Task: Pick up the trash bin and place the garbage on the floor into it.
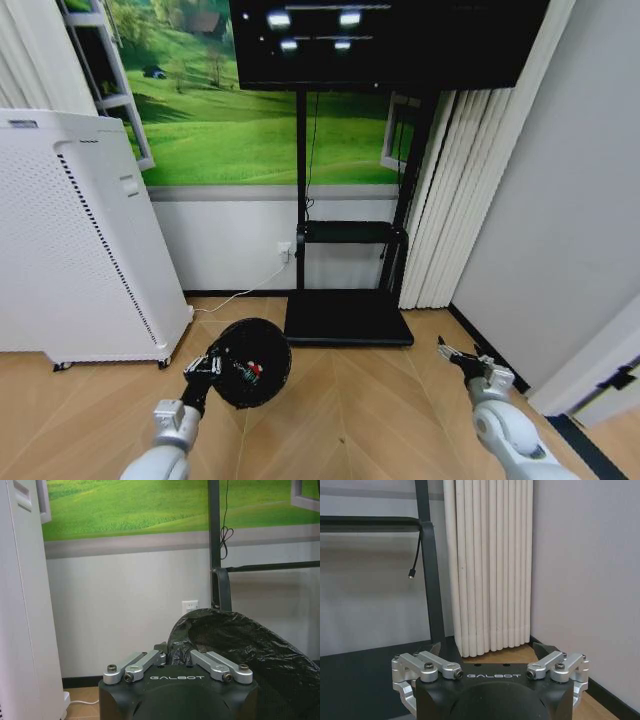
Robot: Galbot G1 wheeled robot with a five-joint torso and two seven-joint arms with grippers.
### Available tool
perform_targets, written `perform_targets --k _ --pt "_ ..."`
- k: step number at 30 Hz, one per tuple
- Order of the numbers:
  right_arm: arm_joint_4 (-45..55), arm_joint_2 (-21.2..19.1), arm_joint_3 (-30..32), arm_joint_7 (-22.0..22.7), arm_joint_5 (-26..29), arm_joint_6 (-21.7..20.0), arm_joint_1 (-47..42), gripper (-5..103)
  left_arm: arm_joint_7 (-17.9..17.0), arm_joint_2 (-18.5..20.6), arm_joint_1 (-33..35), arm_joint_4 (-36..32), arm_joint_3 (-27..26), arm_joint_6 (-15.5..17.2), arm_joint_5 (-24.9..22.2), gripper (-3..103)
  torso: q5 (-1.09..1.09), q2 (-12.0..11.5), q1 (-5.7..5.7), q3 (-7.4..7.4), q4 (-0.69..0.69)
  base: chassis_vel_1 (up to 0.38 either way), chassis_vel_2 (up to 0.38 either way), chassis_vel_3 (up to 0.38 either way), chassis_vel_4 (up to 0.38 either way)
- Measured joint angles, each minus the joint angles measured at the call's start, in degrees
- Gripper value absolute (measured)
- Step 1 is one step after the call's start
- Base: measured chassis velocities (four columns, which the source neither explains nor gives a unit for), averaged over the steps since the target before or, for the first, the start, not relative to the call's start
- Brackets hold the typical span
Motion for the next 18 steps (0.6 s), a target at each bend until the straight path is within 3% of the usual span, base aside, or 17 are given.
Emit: perform_targets --k 18 --pt "-0.13 -0.04 -0.24 -0.05 -0.09 0.13 0.14 100 -0.01 -1.3 0.57 -0.02 -0.78 -0.82 -0.01 7 0.0 0.0 0.0 0.0 -0.01 0.013 0.009 -0.007 -0.012"
